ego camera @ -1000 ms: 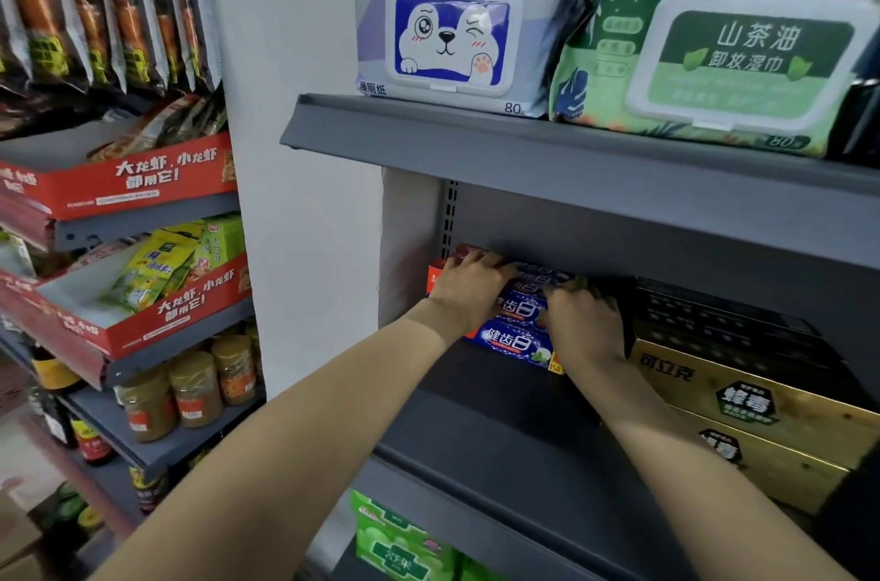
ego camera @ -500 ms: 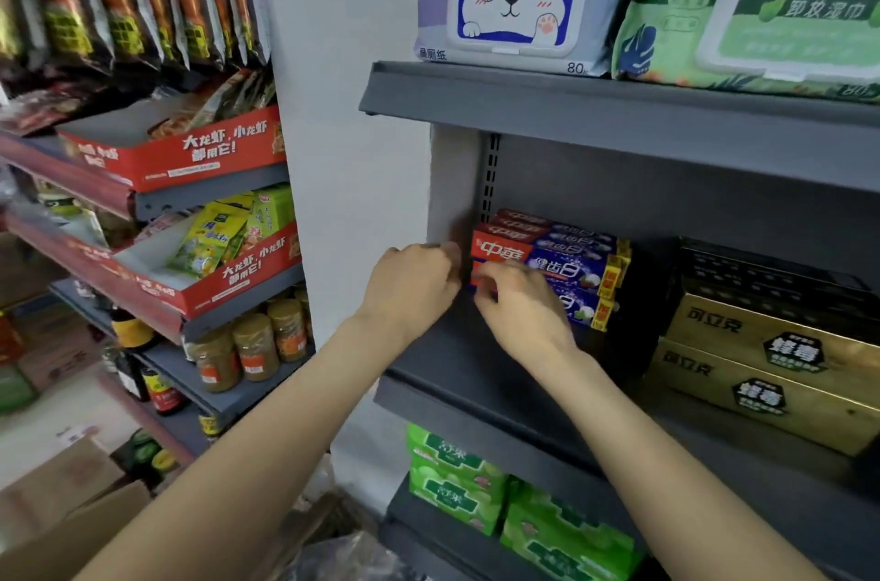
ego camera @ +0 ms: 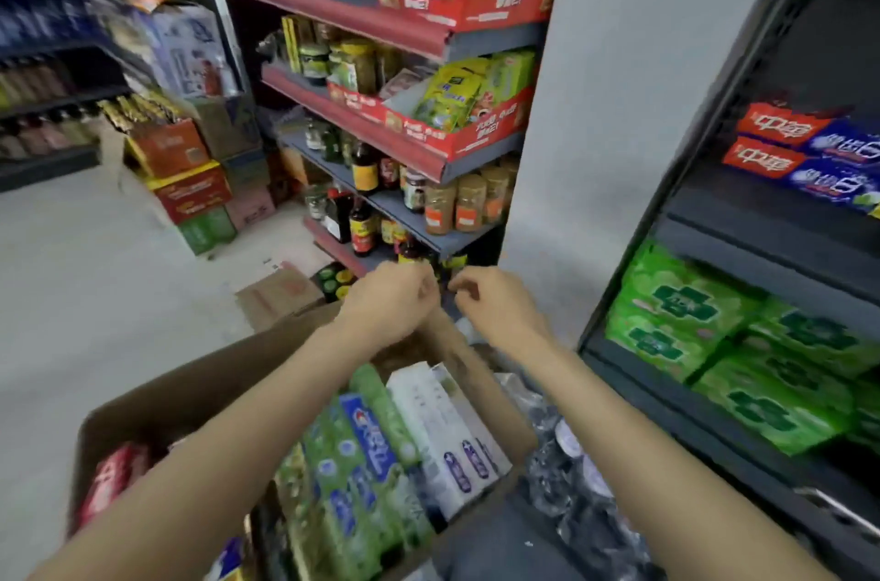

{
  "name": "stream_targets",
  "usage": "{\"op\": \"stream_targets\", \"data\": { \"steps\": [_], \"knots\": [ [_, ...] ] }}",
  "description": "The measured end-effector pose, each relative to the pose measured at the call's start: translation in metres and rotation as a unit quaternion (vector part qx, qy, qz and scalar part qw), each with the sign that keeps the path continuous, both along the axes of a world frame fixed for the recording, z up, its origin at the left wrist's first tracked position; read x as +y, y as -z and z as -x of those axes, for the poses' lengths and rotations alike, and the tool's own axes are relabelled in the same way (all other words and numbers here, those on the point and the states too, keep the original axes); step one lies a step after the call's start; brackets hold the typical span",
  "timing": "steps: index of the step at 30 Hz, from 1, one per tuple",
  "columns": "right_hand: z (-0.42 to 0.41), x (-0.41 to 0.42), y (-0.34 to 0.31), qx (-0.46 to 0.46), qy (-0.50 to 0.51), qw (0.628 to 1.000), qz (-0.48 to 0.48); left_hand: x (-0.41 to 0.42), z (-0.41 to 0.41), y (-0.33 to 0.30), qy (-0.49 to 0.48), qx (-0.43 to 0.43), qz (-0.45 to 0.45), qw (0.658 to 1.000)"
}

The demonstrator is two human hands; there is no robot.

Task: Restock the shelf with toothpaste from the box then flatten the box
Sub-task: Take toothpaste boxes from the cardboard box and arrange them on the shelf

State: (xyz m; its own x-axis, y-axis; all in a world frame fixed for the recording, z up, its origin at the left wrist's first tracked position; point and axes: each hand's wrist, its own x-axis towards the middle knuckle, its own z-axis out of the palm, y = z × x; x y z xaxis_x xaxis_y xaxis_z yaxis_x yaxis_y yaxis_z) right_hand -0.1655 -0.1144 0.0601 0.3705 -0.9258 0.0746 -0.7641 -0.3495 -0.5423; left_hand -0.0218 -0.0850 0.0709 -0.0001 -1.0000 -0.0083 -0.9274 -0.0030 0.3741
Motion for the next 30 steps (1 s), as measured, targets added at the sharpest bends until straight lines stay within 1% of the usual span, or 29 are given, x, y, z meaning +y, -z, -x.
{"op": "stream_targets", "data": {
  "steps": [4, 10, 13, 16, 19, 21, 24, 27, 30],
  "knots": [
    [-0.075, 0.048, 0.04, 0.035, -0.048, 0.996, -0.059, 0.057, -0.084, 0.036, -0.033, -0.008, -0.054, 0.998],
    [-0.157, 0.108, 0.086, 0.06, -0.072, 0.983, -0.158, 0.12, -0.168, 0.077, -0.126, -0.008, -0.145, 0.981],
    [-0.187, 0.13, 0.111, 0.079, -0.099, 0.975, -0.183, 0.144, -0.193, 0.099, -0.152, -0.066, -0.182, 0.969],
    [-0.208, 0.145, 0.131, 0.12, -0.121, 0.974, -0.149, 0.169, -0.208, 0.115, -0.205, -0.115, -0.178, 0.956],
    [-0.226, 0.156, 0.138, 0.161, -0.146, 0.969, -0.118, 0.186, -0.215, 0.125, -0.245, -0.102, -0.158, 0.951],
    [-0.238, 0.162, 0.145, 0.194, -0.162, 0.955, -0.153, 0.19, -0.219, 0.13, -0.266, -0.09, -0.15, 0.948],
    [-0.249, 0.167, 0.158, 0.199, -0.136, 0.939, -0.245, 0.187, -0.221, 0.136, -0.245, -0.152, -0.173, 0.942],
    [-0.253, 0.165, 0.161, 0.181, -0.115, 0.938, -0.273, 0.185, -0.215, 0.133, -0.214, -0.187, -0.213, 0.935],
    [-0.252, 0.161, 0.152, 0.166, -0.121, 0.933, -0.295, 0.183, -0.209, 0.122, -0.207, -0.204, -0.211, 0.933]
  ]
}}
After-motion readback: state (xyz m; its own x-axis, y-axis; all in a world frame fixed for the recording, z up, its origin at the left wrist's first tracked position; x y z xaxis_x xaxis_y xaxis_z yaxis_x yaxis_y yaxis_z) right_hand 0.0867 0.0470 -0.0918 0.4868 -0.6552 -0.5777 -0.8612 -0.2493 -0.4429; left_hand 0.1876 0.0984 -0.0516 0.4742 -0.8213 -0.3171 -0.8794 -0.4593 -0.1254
